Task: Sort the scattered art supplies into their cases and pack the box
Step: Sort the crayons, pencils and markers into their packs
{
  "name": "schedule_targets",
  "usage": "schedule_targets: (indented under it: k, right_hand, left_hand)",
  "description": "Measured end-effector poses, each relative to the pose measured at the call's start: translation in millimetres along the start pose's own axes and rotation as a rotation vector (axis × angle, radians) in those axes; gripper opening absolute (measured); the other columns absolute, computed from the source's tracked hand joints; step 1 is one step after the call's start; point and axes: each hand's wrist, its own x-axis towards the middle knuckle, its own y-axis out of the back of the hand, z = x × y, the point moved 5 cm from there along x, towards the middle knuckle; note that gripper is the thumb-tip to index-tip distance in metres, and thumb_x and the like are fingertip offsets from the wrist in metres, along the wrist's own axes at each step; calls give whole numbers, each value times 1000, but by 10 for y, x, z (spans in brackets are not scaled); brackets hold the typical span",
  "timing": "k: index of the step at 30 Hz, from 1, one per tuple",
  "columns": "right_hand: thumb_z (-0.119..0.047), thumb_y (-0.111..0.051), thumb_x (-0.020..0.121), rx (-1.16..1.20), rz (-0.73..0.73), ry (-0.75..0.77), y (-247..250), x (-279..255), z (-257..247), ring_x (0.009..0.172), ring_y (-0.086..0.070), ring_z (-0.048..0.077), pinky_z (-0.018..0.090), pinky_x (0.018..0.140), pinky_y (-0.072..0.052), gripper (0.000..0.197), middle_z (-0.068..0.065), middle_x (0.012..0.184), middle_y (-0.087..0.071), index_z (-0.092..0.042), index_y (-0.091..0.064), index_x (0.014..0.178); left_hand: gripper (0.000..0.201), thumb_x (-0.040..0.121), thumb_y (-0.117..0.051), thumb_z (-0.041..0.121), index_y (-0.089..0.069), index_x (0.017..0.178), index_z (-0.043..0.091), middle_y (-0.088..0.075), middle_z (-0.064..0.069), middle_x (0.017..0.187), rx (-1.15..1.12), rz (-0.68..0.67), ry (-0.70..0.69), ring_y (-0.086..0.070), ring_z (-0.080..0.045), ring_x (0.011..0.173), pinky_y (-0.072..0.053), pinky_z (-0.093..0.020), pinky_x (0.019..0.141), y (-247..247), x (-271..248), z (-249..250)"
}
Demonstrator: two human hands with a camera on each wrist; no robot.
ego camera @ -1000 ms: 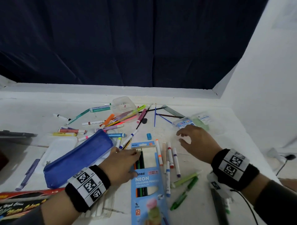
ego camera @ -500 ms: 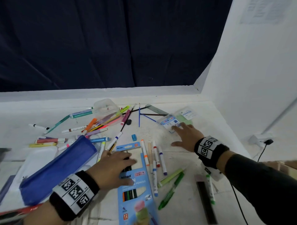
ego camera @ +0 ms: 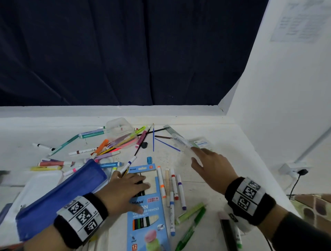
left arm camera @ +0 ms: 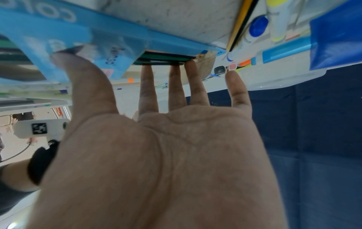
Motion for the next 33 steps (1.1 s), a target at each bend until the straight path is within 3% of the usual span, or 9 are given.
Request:
schedule_targets:
  k: [7, 10, 13, 18, 22, 26, 28, 31, 33]
  right_hand:
    - [-26, -42, 102, 150, 297, 20, 294, -11, -78, 52, -58, 27, 35, 47, -46, 34, 4, 81, -69, -13, -54, 131]
    - [-14, -49, 100, 166, 336, 35, 369, 36, -91, 56, -61, 28, 39, 51, -53, 33, 7, 93, -70, -9, -53, 133]
    - [6, -63, 84, 151, 305, 84, 435, 107, -105, 71, -66, 31, 37, 61, -57, 51, 7, 111, -67, -10, -56, 132]
    - [14, -71, 69, 77, 346, 250, 595, 265, -261, 87, -66, 26, 28, 70, -54, 57, 7, 111, -63, -10, -62, 120]
    - [28, -59, 59, 82, 429, 335, 828, 306, -444, 82, -64, 31, 34, 67, -58, 64, 14, 104, -64, -5, -64, 113]
    - [26, -56, 65, 141, 472, 380, 1012, 288, -596, 89, -60, 25, 34, 73, -56, 65, 7, 106, -61, -13, -60, 117]
    - [25, -51, 71, 242, 515, 397, 1098, 234, -666, 91, -59, 19, 29, 78, -53, 62, 3, 108, -61, -14, -61, 118]
    - [17, -44, 80, 445, 549, 408, 1201, 137, -779, 85, -58, 9, 20, 76, -49, 48, 0, 101, -63, -12, -65, 112]
    - [13, -44, 89, 605, 508, 375, 1192, 84, -851, 75, -60, 10, 18, 69, -49, 36, 1, 90, -64, -11, -66, 106]
  left_hand:
    - [77, 90, -53, 66, -20, 155, 41, -9, 9, 166, 5, -31, 9, -8, -14, 152, -6, -50, 117, 133, 184, -111]
    - [74, 91, -54, 63, -22, 154, 42, -9, 10, 166, -14, -27, 2, -10, -14, 152, -11, -46, 114, 186, 270, -146]
    - [71, 91, -57, 60, -26, 152, 44, -11, 12, 166, -43, -7, 10, -14, -12, 151, -13, -45, 112, 245, 359, -190]
    - [70, 91, -59, 57, -29, 152, 41, -23, 13, 162, -121, 98, 49, -22, -13, 148, -14, -45, 114, 436, 395, -229]
    - [89, 74, -50, 86, -30, 150, 44, -36, 18, 154, -532, 353, 68, -36, -7, 141, -32, -38, 115, 698, 208, -267]
    - [46, 87, -53, 59, -39, 131, 54, -54, 37, 127, -969, 574, -25, -46, 20, 121, -41, -8, 98, 1011, -264, -68]
    - [39, 90, -49, 51, -40, 128, 54, -59, 39, 119, -1105, 639, -67, -52, 16, 117, -41, -4, 93, 1086, -489, 30]
    - [44, 97, -43, 50, -39, 140, 52, -59, 28, 131, -1252, 772, -106, -55, 4, 123, -43, -23, 107, 1082, -764, 35]
    - [44, 101, -41, 57, -37, 145, 53, -49, 27, 144, -1294, 799, -107, -47, -1, 135, -38, -39, 114, 1012, -880, -2]
